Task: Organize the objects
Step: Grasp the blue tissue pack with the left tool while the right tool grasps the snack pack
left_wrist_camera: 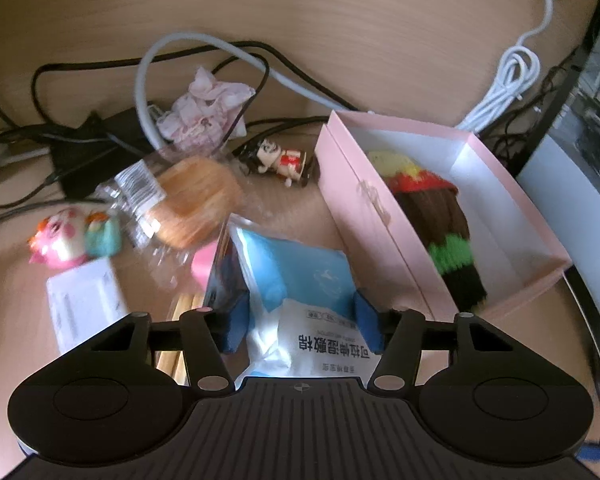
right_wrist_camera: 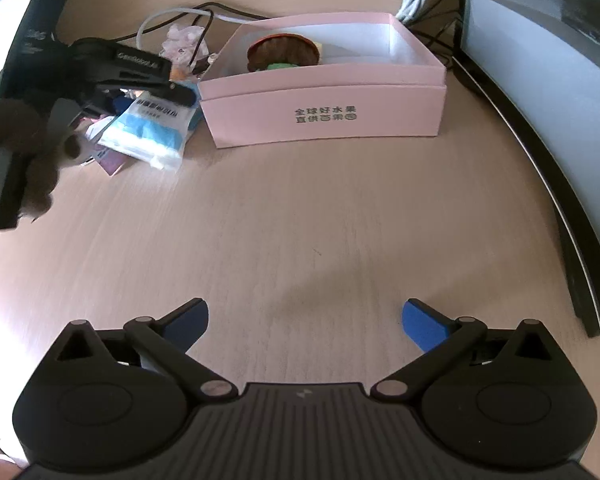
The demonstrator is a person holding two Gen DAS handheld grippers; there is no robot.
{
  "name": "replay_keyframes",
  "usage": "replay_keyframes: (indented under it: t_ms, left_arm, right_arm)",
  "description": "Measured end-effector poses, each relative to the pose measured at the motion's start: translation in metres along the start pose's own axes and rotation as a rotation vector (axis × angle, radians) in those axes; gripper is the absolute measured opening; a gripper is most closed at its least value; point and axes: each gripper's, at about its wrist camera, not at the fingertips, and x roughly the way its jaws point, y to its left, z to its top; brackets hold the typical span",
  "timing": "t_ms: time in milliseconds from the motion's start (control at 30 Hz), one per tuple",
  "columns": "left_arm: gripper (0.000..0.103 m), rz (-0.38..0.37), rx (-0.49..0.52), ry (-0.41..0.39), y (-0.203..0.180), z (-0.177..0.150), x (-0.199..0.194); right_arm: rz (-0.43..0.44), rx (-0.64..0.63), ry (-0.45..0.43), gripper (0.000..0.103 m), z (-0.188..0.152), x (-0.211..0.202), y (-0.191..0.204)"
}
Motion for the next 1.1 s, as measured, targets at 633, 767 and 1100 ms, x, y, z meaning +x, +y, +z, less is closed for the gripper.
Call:
replay_keyframes:
  t_ms: [633, 767, 1100]
  left_arm:
    - [0.058, 0.119, -0.144, -0.006, 0.064, -0.11, -0.123]
    - [0.058, 0.165, -0.215, -0.022, 0.084, -0.121, -0.14]
    - [0.058, 0.203, -0.298, -0.035, 0.104, -0.14, -0.164]
  right_arm:
    - [0.03, -0.171, -0.035, 0.103, 0.039, 0.011, 0.048]
    - [0.098, -0.245, -0.121, 0.103, 0.067, 0.011, 0.085]
    - [0.175, -0.145, -0.136, 0.097, 0.144, 0.075, 0.164]
